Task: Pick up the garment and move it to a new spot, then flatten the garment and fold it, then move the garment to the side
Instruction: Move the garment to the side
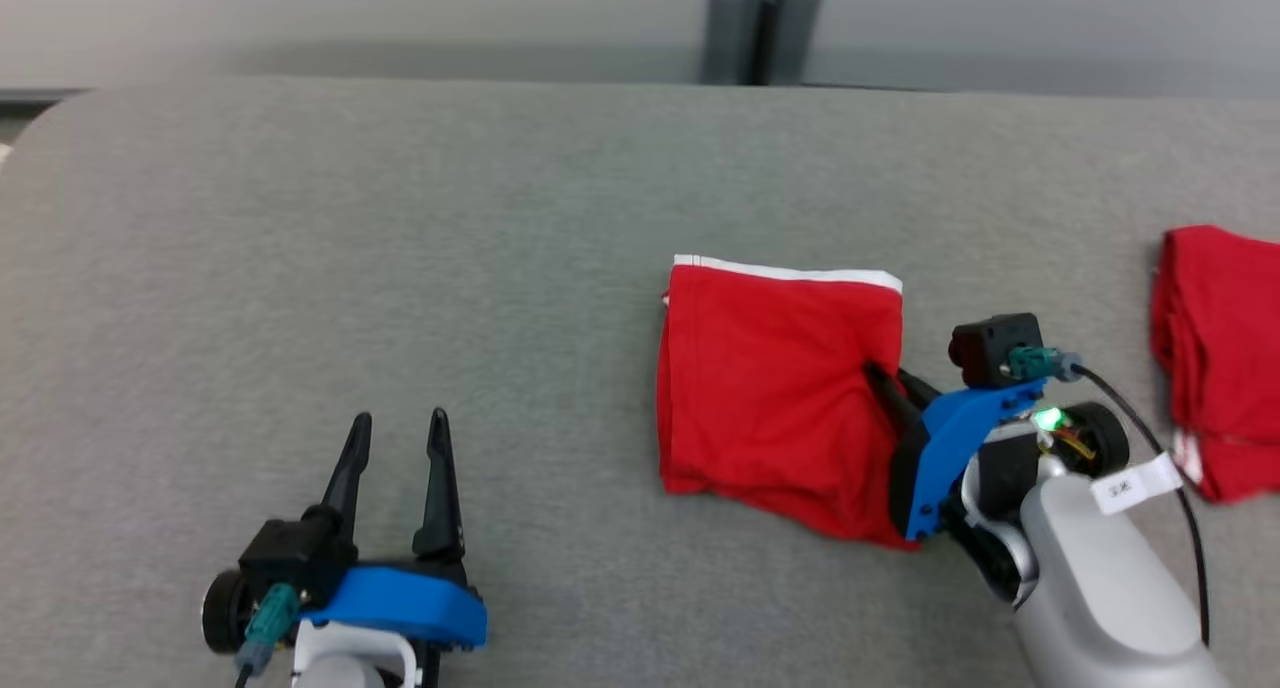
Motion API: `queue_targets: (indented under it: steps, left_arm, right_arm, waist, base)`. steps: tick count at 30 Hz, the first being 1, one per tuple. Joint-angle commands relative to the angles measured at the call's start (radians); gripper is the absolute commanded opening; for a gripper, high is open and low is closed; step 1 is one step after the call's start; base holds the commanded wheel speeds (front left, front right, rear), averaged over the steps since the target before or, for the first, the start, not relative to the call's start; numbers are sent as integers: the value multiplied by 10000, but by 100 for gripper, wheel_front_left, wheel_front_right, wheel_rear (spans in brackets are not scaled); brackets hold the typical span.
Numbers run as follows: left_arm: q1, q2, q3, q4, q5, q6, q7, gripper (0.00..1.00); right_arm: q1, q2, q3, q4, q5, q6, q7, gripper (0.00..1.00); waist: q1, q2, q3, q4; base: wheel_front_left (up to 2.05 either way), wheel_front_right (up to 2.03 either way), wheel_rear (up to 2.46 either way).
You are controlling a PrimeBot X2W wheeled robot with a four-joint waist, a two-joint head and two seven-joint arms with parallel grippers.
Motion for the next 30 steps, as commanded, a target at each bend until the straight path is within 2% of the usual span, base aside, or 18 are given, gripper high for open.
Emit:
queue_targets:
  steps: [1, 10, 15, 19, 23, 27, 30]
  left_arm:
    - [-181, 9, -38, -75, 78, -46, -24, 100]
    - [-444, 300, -218, -376, 420, -154, 61, 100]
    - [-603, 497, -411, -508, 543, -226, 315, 100]
    - [-556, 571, -496, -573, 587, -229, 480, 100]
    - [-467, 632, -572, -647, 580, -206, 584, 100]
    - [-462, 631, -644, -712, 542, -177, 630, 100]
    - [-467, 653, -650, -725, 500, -137, 632, 100]
  right_arm:
    - [-26, -136, -14, -146, -69, -1, -89, 0]
    - [671, -307, -282, -1438, -131, 1, -244, 0]
    - [1033, -286, -542, -1870, -207, 1, -272, 0]
    - [1169, -192, -510, -2028, -247, 1, -294, 0]
    - [891, -240, -332, -1990, -353, 1, -341, 0]
    - [462, -773, 46, -1928, -639, 1, -110, 0]
    - [54, -1429, 287, -2032, -824, 1, 162, 0]
  waist:
    - [-1, 0, -81, -353]
    - [-1, 0, 350, -2742]
    - [-1, 0, 518, -3687]
    - [-1, 0, 543, -4057]
    - [-1, 0, 535, -4132]
    - [-1, 0, 509, -3953]
    - [-1, 0, 528, -3719]
  base:
    - [0, 0, 0]
    - [0, 0, 0]
    - [0, 0, 0]
    - [0, 0, 0]
    - [0, 0, 0]
    - [0, 0, 0]
    - [0, 0, 0]
